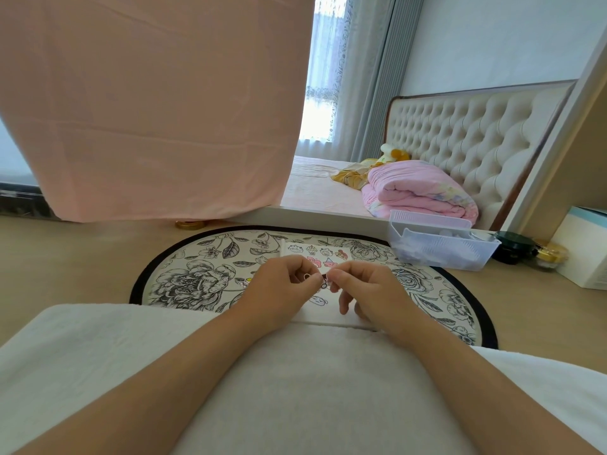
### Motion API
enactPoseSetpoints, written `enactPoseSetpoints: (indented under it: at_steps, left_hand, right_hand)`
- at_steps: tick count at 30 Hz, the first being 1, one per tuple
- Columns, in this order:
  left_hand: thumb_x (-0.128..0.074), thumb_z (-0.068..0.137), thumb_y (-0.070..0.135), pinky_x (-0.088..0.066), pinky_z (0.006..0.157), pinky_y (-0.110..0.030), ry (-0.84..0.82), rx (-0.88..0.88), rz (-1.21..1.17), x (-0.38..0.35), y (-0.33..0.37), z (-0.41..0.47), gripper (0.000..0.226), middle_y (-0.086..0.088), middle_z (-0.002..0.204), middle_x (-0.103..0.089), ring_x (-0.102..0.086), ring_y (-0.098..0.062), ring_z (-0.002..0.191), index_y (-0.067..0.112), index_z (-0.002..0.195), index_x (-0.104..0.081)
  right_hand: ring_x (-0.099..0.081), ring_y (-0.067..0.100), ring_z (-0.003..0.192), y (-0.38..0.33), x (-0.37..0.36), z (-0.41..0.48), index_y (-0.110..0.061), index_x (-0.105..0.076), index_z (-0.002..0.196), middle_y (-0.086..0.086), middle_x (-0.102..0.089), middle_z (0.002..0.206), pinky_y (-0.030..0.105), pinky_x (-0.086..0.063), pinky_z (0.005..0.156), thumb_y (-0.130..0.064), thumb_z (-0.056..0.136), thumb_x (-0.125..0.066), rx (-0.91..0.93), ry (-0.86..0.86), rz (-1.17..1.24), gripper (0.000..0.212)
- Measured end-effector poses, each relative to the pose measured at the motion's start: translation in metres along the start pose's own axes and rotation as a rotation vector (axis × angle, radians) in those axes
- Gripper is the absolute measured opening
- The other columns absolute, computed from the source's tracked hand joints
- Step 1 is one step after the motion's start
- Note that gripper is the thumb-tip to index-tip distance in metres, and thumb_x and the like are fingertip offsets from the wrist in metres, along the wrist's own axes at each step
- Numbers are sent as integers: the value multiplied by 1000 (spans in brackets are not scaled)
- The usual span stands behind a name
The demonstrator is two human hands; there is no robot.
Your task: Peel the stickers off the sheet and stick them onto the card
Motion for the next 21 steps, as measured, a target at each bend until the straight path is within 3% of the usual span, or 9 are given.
enactPoseSetpoints:
  at_steps: [5, 10, 12, 17, 21]
  left_hand:
    - [-71, 86, 24, -49, 63, -32, -15, -11, 14, -2, 2, -1, 14, -6, 71, -68, -53, -8, 60, 25, 72, -70]
    - [-70, 86, 23, -49, 64, -35, -10, -2, 7, -1, 2, 0, 15, -9, 71, -68, -53, -9, 60, 25, 71, -69]
    - [-69, 86, 24, -52, 66, -39, -17, -3, 15, -1, 2, -1, 15, -8, 70, -68, -54, -10, 61, 25, 71, -69]
    - [-70, 86, 23, -42, 59, -24, -32, -14, 46, -4, 3, -2, 14, 10, 57, -56, -47, -6, 56, 24, 73, -69]
    - [-71, 86, 21, -37, 54, -16, -31, -22, 48, -5, 4, -1, 12, 15, 53, -52, -44, -2, 52, 22, 74, -70]
  right_hand:
    - [-52, 16, 54, 0, 4, 1, -22, -77, 82, 11, -71, 69, 17, -38, 50, -26, 93, -71, 16, 15, -83, 14]
    - [-53, 5, 46, -9, 5, -3, -13, -78, 86, -6, -68, 59, 16, -41, 50, -19, 92, -72, 39, 24, -94, 11]
    - [-58, 6, 47, -12, 5, -4, -14, -77, 84, -10, -68, 60, 21, -49, 57, -18, 92, -71, 51, 37, -143, 11]
    - [-61, 9, 49, -19, 5, -5, -23, -75, 77, -9, -68, 66, 28, -54, 59, -19, 89, -71, 132, 69, -274, 13]
    - [-52, 4, 54, -29, 5, -7, -27, -74, 74, -24, -59, 58, 21, -46, 57, -25, 84, -70, 268, 138, -483, 11]
Point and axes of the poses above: each hand's wrist, its own z-axis towards the middle knuckle, its own x-axis out of the back of the hand, y = z × x, the point moved 10 cm from there along z, towards the middle knuckle
